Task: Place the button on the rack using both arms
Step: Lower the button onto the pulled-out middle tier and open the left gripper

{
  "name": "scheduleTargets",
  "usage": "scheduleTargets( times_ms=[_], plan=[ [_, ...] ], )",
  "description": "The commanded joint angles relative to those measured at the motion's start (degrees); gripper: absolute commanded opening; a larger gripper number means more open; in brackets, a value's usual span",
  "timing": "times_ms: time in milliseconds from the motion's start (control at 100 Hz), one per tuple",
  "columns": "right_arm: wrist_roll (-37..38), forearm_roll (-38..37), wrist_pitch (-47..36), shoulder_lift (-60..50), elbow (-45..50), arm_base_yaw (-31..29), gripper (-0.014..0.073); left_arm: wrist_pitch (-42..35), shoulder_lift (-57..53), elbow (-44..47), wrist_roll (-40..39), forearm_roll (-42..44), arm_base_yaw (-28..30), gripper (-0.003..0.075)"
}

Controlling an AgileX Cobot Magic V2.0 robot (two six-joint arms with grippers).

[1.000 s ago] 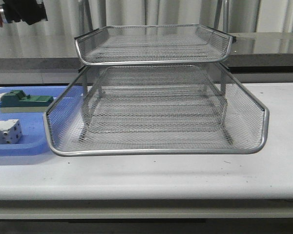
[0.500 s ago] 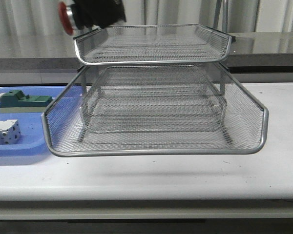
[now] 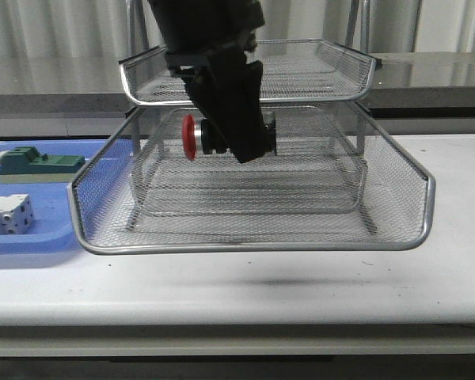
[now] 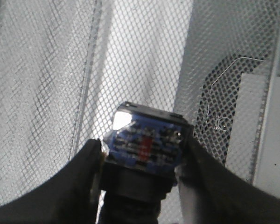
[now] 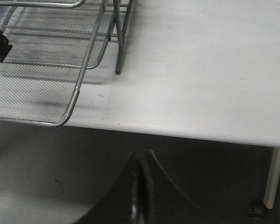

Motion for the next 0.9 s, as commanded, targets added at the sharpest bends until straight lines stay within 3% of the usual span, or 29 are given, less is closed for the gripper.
scheduleTargets(
  times_ms=[0,120,240,340,660,890],
  plan=[
    [-0.11,0.09,-3.38,0.58,-1.75,-0.33,-0.0069,-3.08,-2.34,-1.55,-0.59,-0.69,-0.39,0.0009],
    [-0.11,0.09,-3.38,0.58,-1.75,-0.33,-0.0069,-3.61,-1.78,-1.55,-0.59,-0.69,-0.39,0.0131],
    [-0.11,0.09,-3.38,0.58,-1.75,-0.33,-0.0069,-5.23,-1.63,-1.55,-0.59,-0.57,-0.39,0.0342],
    [-0.11,0.09,-3.38,0.58,-1.75,-0.33,-0.0069,-6.92,-1.63,-1.55,-0.59,-0.57,-0.39,0.0454],
    [-0.11,0.09,-3.38,0.58,-1.75,-0.33,-0.0069,-7.45,-1.63,-1.74,-0.75,-0.50,-0.39,0.0470],
    [-0.11,0.09,-3.38,0.58,-1.75,-0.33,-0.0069,0.46,-2.27,-6.67,-6.66,-0.22,0.02,0.0469]
  ],
)
